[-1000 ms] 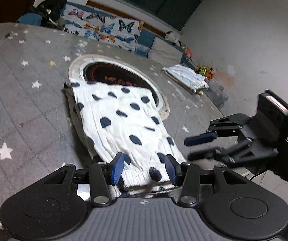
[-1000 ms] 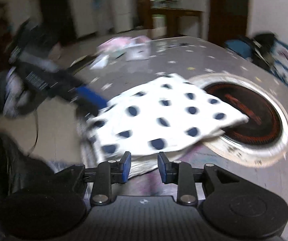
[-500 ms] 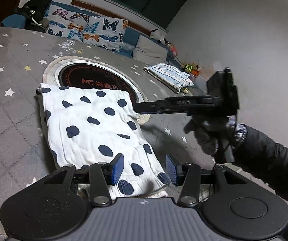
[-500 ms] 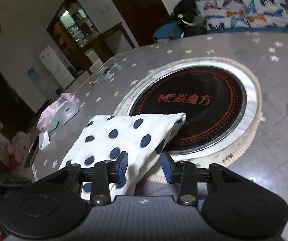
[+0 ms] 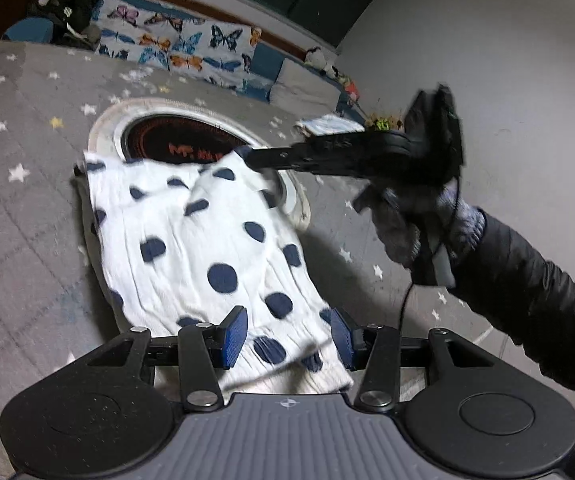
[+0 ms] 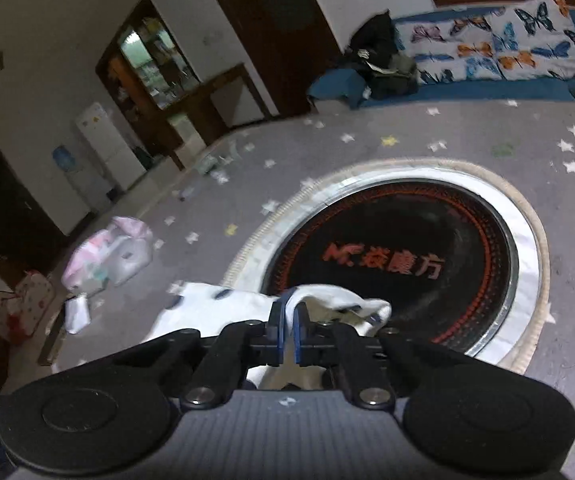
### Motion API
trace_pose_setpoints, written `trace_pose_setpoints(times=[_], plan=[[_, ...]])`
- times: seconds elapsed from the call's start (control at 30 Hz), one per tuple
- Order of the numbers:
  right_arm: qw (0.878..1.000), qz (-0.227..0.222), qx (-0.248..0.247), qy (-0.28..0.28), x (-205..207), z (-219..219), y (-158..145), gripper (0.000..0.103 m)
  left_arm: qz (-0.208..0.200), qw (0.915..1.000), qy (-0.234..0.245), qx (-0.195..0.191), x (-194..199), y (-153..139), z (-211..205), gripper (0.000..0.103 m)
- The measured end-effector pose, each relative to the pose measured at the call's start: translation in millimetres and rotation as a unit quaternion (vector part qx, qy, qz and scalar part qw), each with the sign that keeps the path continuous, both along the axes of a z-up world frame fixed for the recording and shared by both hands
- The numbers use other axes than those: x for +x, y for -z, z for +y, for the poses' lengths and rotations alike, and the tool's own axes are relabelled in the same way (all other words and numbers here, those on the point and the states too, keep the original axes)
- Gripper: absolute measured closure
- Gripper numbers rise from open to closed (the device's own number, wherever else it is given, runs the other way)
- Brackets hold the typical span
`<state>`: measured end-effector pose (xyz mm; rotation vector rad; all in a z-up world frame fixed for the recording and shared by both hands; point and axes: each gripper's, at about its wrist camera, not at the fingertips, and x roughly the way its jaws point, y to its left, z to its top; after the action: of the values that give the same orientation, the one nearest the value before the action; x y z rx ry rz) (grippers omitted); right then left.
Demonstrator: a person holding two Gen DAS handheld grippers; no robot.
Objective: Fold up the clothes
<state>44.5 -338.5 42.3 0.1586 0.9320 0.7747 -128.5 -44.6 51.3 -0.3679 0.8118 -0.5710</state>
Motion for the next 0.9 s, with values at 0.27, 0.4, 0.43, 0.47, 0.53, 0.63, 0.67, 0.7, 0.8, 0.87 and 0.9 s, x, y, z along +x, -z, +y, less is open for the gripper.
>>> trace_pose_setpoints(times=[0.27, 0.4, 0.43, 0.47, 0.53, 0.63, 0.67, 0.7, 0.8, 0.87, 0.9], plan=[[1.000, -0.018, -0.004, 0.014, -0.8, -12.7, -12.4, 0.085, -0.006, 0.9998, 0.021, 0.001, -4.7, -8.7, 7.9, 0.053], [1.000, -0.009, 0.019, 0.012, -4.3, -18.6, -16.1, 0.072, -0.031, 0.9989, 0.037, -0.001, -8.4, -19.1, 4.6, 0.051], [1.000, -0.009, 0.017, 0.006, -6.9, -17.0, -15.5, 0.072, -0.031, 0.9986, 0.043, 0.000, -8.7, -19.1, 0.8, 0.050], [1.000, -0.009, 0.015, 0.002, -9.7, -15.5, -14.8, 0.071, -0.031, 0.9983, 0.050, 0.003, -9.3, -18.2, -4.6, 0.050], [1.000, -0.012, 0.011, -0.004, -16.0, -13.8, -13.0, 0.063, -0.031, 0.9972, 0.067, 0.012, -10.5, -16.1, -16.2, 0.049], [1.000, -0.017, 0.005, -0.012, -25.1, -11.5, -10.6, 0.057, -0.037, 0.9956, 0.079, 0.033, -11.2, -12.2, -31.3, 0.049], [1.000, -0.015, 0.007, -0.012, -26.8, -12.0, -10.3, 0.054, -0.041, 0.9953, 0.078, 0.041, -10.0, -11.2, -35.6, 0.049], [1.000, -0.015, 0.009, -0.012, -28.8, -12.9, -10.1, 0.050, -0.046, 0.9947, 0.076, 0.051, -9.0, -10.3, -39.6, 0.049], [1.000, -0.024, 0.008, -0.011, -34.2, -15.0, -10.4, 0.039, -0.064, 0.9919, 0.074, 0.080, -8.5, -7.7, -49.8, 0.051], [1.000, -0.029, 0.008, -0.009, -37.4, -16.6, -10.6, 0.026, -0.070, 0.9906, 0.071, 0.093, -7.5, -5.3, -52.3, 0.061], [0.999, -0.031, 0.008, -0.008, -38.7, -17.4, -10.7, 0.022, -0.071, 0.9903, 0.067, 0.099, -6.3, -3.8, -52.7, 0.069]])
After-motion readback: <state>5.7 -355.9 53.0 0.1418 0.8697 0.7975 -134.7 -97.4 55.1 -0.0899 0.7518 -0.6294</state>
